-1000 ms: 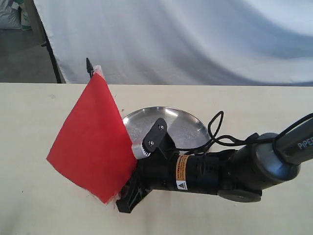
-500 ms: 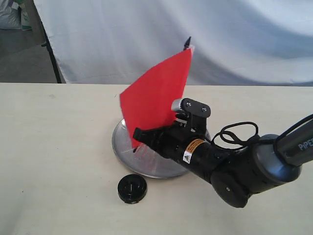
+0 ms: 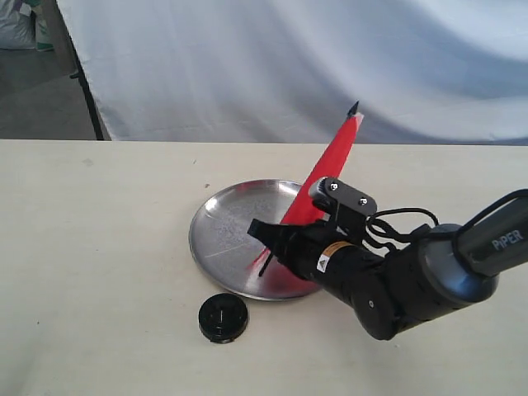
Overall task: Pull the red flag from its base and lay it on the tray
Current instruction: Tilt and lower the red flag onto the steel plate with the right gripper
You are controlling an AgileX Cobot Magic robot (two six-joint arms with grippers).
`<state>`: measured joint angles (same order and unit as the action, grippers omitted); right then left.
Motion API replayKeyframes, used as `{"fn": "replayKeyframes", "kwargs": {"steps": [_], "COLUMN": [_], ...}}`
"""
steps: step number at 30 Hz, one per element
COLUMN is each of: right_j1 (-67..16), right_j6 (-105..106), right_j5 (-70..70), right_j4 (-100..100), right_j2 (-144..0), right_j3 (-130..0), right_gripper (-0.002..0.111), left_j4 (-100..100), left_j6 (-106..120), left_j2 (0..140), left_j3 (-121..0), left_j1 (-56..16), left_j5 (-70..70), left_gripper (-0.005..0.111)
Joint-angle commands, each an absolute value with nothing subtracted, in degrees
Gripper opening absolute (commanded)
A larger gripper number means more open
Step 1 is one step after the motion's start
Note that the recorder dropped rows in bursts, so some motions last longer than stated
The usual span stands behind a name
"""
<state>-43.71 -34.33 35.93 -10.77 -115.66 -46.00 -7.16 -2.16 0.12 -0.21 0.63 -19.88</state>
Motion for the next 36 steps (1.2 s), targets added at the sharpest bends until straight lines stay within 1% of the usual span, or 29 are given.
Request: {"fn": "replayKeyframes", "kwargs": {"steps": [1,7,13,19,20,21,23,25,27,28,30,36], "right_j1": [-43.49,-43.49,-43.49,-43.49,-43.49,-43.49,-43.49,-43.49,-43.49,-43.49,-43.49,-43.49], "right_j6": [-34.75,-34.07,-33.01,-31.54,-31.51,-31.51,-31.51,-31.51,-31.51,-31.51,-31.51,-31.61], "right_j5": [31.06,30.15,25.45,25.33,25.21,25.21,25.21,25.21,24.97,24.97,24.74,24.38], "right_j4": [-10.03,-9.16,-7.26,-7.00,-6.90,-6.76,-6.06,-5.94,-5.94,-5.94,-5.94,-5.94], "right_j2": [-117.91,-118.38,-118.38,-118.38,-118.38,-118.38,-118.38,-118.38,-118.38,-118.38,-118.38,-118.38], "right_j3": [-48.64,-50.53,-52.56,-52.70,-52.70,-52.70,-52.70,-52.70,-52.70,-52.70,-52.70,-52.70], "right_gripper": [0.000,0.000,0.000,0.000,0.002,0.007,0.020,0.039,0.052,0.055,0.057,0.057], "left_j4": [-7.61,-7.61,-7.61,-7.61,-7.61,-7.61,-7.61,-7.61,-7.61,-7.61,-7.61,-7.61], "left_j6": [-2.39,-2.39,-2.39,-2.39,-2.39,-2.39,-2.39,-2.39,-2.39,-2.39,-2.39,-2.39], "left_j2": [0.00,0.00,0.00,0.00,0.00,0.00,0.00,0.00,0.00,0.00,0.00,0.00], "left_j3": [0.00,0.00,0.00,0.00,0.00,0.00,0.00,0.00,0.00,0.00,0.00,0.00], "left_j1": [0.76,0.76,0.76,0.76,0.76,0.76,0.76,0.76,0.76,0.76,0.76,0.76], "left_j5": [-19.72,-19.72,-19.72,-19.72,-19.72,-19.72,-19.72,-19.72,-19.72,-19.72,-19.72,-19.72], "left_gripper": [0.000,0.000,0.000,0.000,0.000,0.000,0.000,0.000,0.000,0.000,0.000,0.000]}}
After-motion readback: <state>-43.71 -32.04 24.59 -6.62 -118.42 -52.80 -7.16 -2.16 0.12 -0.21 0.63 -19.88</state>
